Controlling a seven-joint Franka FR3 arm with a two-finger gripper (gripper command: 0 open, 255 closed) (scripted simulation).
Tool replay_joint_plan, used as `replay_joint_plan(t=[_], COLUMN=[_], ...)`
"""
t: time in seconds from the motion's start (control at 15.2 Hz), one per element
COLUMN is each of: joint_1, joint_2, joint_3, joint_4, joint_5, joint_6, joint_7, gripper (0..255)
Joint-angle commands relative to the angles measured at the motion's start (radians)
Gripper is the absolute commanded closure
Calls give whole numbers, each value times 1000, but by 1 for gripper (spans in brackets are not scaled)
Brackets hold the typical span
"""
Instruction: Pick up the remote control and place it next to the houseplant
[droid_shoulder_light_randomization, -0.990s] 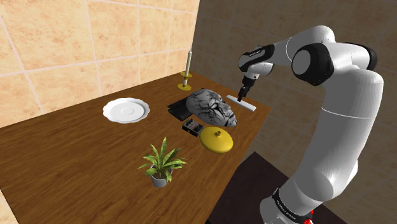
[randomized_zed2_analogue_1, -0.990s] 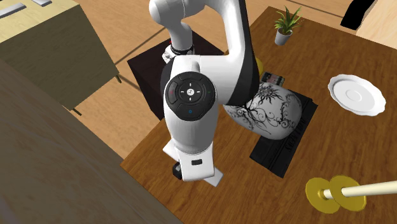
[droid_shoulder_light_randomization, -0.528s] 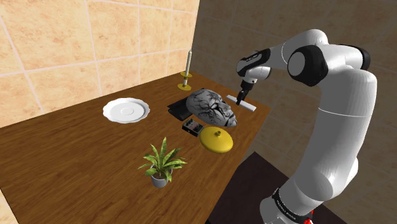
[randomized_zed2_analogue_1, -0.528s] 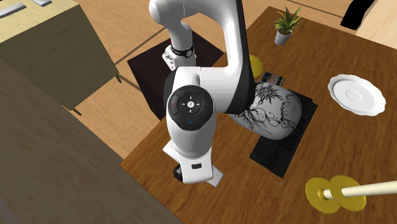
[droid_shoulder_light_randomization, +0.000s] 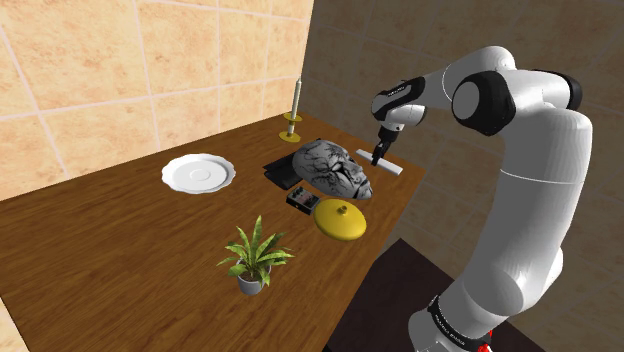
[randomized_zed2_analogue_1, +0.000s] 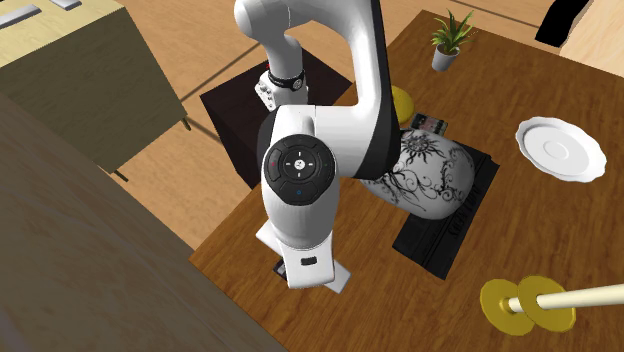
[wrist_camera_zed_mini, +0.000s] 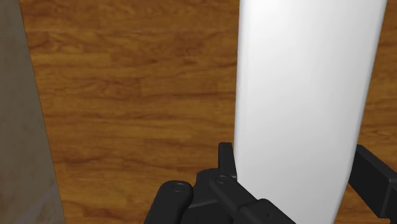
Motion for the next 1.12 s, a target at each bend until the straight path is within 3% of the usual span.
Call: replay_joint_plan(t=[0.0, 0.4, 1.06], joint_1=[0, 0, 12], joint_2=[0, 0, -65], joint_3=[0, 0, -18], joint_4=[0, 0, 52], joint_5=[0, 0, -39], joint_6=[0, 0, -110], joint_7=[0, 0, 24], gripper=[255, 255, 255])
